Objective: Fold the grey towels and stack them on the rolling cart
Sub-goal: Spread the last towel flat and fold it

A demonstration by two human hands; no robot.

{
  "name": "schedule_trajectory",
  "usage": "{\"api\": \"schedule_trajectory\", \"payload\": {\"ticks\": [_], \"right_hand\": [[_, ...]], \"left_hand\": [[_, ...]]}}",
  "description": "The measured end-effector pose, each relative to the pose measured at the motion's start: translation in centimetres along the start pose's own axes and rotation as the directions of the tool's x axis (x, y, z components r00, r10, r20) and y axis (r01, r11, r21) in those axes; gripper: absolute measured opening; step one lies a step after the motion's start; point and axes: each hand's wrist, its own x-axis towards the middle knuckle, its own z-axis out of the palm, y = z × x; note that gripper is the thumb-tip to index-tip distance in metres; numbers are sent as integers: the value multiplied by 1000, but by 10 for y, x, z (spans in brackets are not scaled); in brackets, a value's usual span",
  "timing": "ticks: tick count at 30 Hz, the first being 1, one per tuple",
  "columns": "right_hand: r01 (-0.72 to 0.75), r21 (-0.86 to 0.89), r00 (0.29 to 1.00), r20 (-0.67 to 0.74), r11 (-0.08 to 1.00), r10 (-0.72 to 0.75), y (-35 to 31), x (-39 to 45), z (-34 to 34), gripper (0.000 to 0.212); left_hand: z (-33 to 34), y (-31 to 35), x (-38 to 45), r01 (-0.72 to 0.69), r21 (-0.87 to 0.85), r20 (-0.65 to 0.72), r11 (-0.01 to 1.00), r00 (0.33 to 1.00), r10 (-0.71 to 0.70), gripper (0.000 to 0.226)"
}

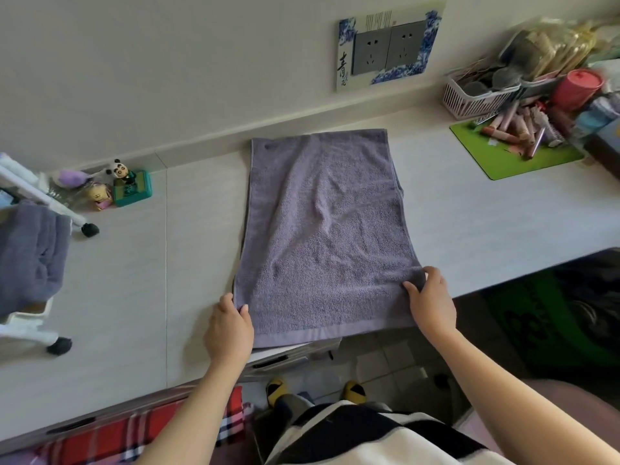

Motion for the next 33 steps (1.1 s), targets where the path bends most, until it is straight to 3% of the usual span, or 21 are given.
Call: {"api": "schedule_trajectory", "payload": {"ticks": [2, 4, 7, 11, 14, 20, 23, 26, 29, 33], "right_hand": [[39, -30, 999, -25, 999, -40, 1, -2, 2, 57], [113, -139, 989, -74, 984, -124, 3, -4, 6, 67], [266, -318, 952, -62, 910, -300, 7, -8, 16, 58], [469, -435, 875, 110, 768, -472, 6, -12, 32, 56], [575, -423, 817, 265, 700, -512, 9, -10, 40, 64], [468, -430, 881, 155, 772, -448, 1, -3, 43, 66], [541, -411, 835, 161, 734, -526, -25, 0, 54, 59], [586, -402, 806, 195, 704, -559, -45, 13, 66, 58], [532, -453, 843, 202, 715, -499, -42, 27, 72, 63], [405, -497, 905, 97, 767, -415, -39, 23, 73, 65]], "left_hand": [[7, 1, 0, -93, 43, -50, 995, 994, 95, 49], [13, 7, -1, -192, 61, -81, 980, 977, 196, 51], [20, 19, -6, -367, 74, -32, 927, 928, 370, 54], [35, 37, -13, -524, 116, 94, 844, 852, 516, 57], [45, 43, -13, -523, 185, 162, 832, 851, 499, 61], [40, 50, -9, -444, 140, 142, 885, 894, 426, 63], [31, 62, 5, -501, 47, 30, 864, 866, 500, 55], [31, 70, 35, -514, 106, 27, 851, 857, 514, 62], [41, 64, 56, -482, 179, 121, 857, 876, 467, 69], [35, 69, 64, -507, 164, 68, 846, 861, 504, 64]]}}
